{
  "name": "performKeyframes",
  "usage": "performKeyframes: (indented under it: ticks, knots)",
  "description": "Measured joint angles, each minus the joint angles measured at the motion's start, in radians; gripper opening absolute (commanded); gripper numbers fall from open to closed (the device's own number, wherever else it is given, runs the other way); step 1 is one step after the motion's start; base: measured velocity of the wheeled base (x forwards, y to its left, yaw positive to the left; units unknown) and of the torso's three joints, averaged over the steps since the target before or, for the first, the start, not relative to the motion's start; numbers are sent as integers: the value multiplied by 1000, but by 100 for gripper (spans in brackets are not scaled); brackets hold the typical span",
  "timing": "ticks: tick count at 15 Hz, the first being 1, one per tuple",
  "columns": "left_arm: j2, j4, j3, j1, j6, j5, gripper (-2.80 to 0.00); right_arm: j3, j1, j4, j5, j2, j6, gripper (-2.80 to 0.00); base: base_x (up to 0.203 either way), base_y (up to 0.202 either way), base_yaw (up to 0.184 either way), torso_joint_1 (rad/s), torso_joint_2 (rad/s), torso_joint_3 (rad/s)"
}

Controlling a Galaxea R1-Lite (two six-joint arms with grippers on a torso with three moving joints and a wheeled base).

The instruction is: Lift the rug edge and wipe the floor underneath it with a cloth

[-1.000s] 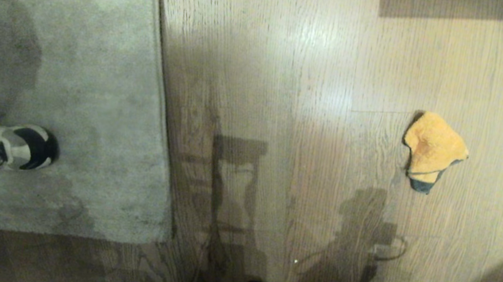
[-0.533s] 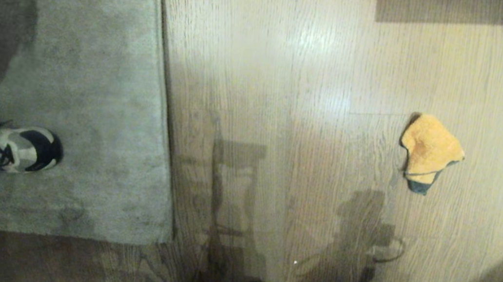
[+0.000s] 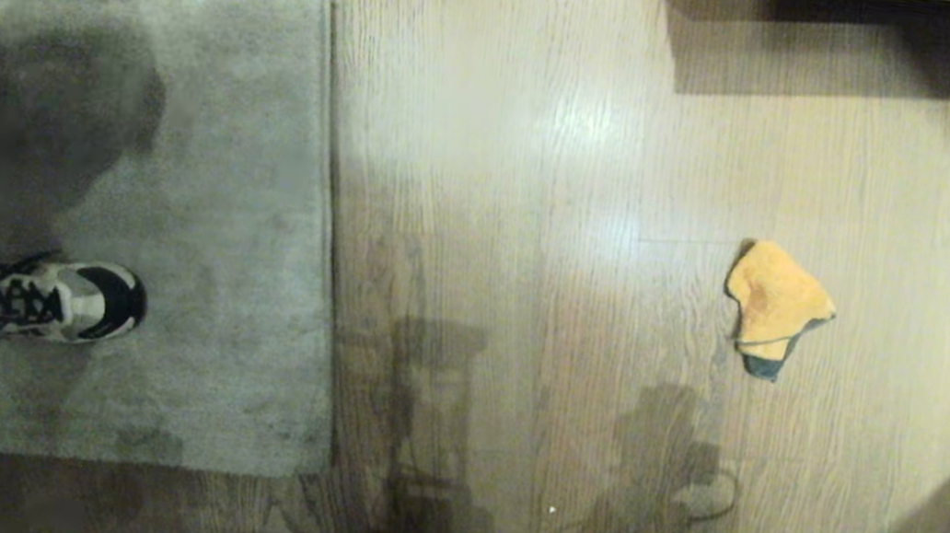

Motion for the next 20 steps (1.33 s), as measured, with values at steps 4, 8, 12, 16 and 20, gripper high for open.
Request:
performKeyframes:
  ticks: [4, 8, 12, 16, 20]
  knots:
    - [0, 0, 0, 0, 0, 0, -280, 0, 0, 0, 0, 0, -1, -280, 0, 0, 0, 1, 1, 202]
    - [0, 0, 0, 0, 0, 0, -280, 0, 0, 0, 0, 0, 0, -280, 0, 0, 0, 3, 1, 201]
    - [0, 0, 0, 0, 0, 0, -280, 0, 0, 0, 0, 0, 0, -280, 0, 0, 0, 2, 3, 201]
    - [0, 0, 0, 0, 0, 0, -280, 0, 0, 0, 0, 0, 1, -280, 0, 0, 0, 2, 1, 201]
    - [0, 0, 0, 0, 0, 0, -280, 0, 0, 0, 0, 0, 1, -280, 0, 0, 0, 1, 3, 198]
